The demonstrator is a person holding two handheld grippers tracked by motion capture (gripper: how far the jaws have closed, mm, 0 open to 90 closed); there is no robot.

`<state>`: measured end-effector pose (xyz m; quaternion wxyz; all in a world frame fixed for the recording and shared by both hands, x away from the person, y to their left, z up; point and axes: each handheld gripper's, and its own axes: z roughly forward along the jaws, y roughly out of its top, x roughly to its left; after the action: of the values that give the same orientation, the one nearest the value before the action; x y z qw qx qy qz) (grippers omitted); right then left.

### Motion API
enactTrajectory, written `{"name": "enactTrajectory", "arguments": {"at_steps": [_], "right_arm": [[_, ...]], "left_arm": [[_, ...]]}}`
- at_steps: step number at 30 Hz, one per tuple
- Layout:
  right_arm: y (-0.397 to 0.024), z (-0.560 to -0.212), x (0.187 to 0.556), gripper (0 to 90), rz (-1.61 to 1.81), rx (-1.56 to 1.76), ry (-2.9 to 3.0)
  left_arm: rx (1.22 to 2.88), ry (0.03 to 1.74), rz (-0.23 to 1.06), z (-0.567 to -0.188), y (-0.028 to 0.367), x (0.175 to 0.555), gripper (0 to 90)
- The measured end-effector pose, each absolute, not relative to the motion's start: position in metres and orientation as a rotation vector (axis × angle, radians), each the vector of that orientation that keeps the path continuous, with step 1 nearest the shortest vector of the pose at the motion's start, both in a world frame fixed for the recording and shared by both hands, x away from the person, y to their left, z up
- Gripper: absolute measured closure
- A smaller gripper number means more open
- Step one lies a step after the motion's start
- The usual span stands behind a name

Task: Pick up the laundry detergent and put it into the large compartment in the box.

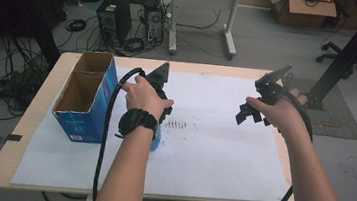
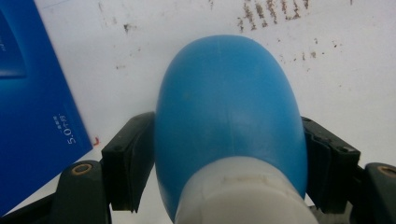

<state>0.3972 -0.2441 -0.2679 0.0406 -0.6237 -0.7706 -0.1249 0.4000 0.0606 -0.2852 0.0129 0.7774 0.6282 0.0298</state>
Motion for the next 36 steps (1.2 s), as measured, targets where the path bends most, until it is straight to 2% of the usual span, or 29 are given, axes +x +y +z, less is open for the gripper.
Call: {"name": "enactTrajectory", "arguments": {"at_steps": [11, 36], "right_arm": [[-0.2432, -0.2697, 0.398, 3.9, -0.381, -1.905, -2.358], [-0.2436, -0.2695, 0.3988, 3.9, -0.387, -1.897, -2.362]], "left_arm": [[2.425, 1.961, 0.072, -0.2847, 0.0596, 0.4013, 35.7], [2.445, 1.964, 0.057, -0.2836, 0.06, 0.4038, 36.9]]}}
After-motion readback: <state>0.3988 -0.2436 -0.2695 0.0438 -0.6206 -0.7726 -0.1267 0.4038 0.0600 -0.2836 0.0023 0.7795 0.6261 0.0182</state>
